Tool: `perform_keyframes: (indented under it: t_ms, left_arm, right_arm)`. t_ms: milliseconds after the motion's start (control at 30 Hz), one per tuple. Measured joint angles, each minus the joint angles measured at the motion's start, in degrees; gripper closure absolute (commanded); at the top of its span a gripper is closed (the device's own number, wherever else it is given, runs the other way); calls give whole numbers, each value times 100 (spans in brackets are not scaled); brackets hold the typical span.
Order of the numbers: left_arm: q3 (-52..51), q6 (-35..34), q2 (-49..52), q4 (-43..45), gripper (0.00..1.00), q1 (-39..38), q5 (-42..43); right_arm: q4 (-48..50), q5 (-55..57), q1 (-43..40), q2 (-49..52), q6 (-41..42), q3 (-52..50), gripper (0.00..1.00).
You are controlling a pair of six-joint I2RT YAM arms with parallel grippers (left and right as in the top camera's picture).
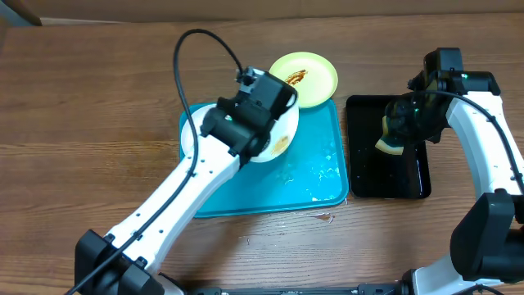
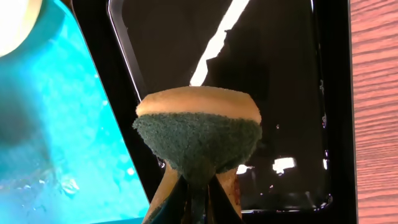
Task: Clean dirty plates on tray and stack at the side
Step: 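Lift the cleaned white plate with the left gripper and place it left of the tray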
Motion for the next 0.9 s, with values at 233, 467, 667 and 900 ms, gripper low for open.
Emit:
perform_keyframes:
  t_ms: [233,467,667,900]
  left_arm:
    - [9,367,452,503,96,-597,-1064]
    - [9,485,745,761,96,-1049,-2275]
    - [9,518,748,800,96,-1231,-2909]
    - [9,560,748,817,96,-1445,-3008]
  right_arm:
    - [-2,0,-2,0,-42,0,96]
    - [-2,0,-2,0,-42,0,96]
    - [-4,-2,0,0,-42,0,96]
    - [-2,0,-2,0,-39,0,96]
